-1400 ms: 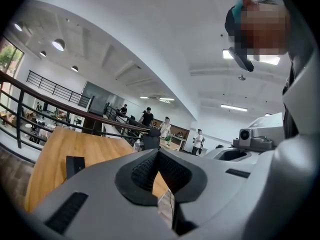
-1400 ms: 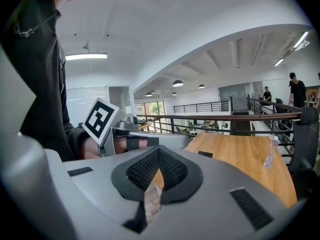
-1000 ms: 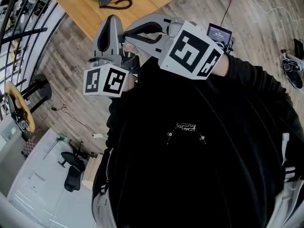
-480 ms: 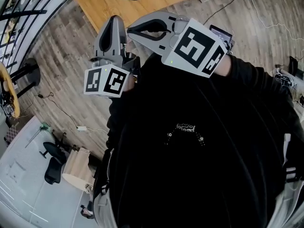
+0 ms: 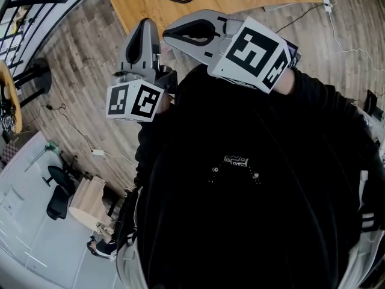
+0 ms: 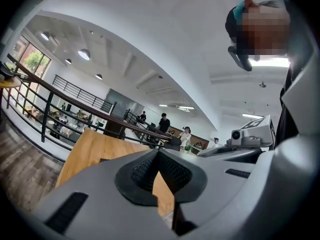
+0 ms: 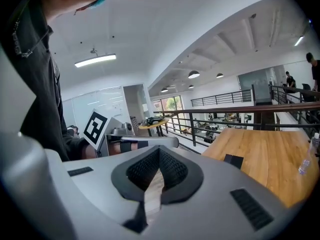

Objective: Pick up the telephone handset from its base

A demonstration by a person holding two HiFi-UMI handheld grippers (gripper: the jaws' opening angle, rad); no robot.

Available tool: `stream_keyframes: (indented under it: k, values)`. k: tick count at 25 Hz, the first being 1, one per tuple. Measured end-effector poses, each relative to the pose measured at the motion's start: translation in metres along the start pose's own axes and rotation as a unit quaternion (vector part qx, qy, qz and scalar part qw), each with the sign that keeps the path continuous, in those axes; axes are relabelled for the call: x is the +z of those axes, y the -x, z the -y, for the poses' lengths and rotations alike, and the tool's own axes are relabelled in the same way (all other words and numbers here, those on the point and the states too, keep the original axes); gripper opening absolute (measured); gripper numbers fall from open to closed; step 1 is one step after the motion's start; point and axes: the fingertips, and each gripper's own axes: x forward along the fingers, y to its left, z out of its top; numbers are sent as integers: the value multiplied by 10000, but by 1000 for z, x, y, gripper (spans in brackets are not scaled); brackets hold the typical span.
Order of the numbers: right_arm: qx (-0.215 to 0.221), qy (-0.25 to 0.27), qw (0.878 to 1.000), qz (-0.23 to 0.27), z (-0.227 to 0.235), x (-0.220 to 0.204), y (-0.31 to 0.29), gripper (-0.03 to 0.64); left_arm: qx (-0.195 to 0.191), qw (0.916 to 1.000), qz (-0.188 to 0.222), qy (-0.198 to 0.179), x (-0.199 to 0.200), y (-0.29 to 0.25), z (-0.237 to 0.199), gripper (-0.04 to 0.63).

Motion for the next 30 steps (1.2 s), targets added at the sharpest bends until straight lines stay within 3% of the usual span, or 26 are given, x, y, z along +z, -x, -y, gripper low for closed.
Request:
stream_keyframes:
  k: [6,18,30]
  values:
    - [-114,-186,9997,80,49,1,16,15,89,9999,-78,24,0,-42,-4,6]
    - [-7,-500,9985,199,149,26,22,15,-147,9991,-389,-59,13,-155,3,5]
    - [597,-803,9948,202,209,32,30,15,279,9964,-784,136,3,-213,-3,6]
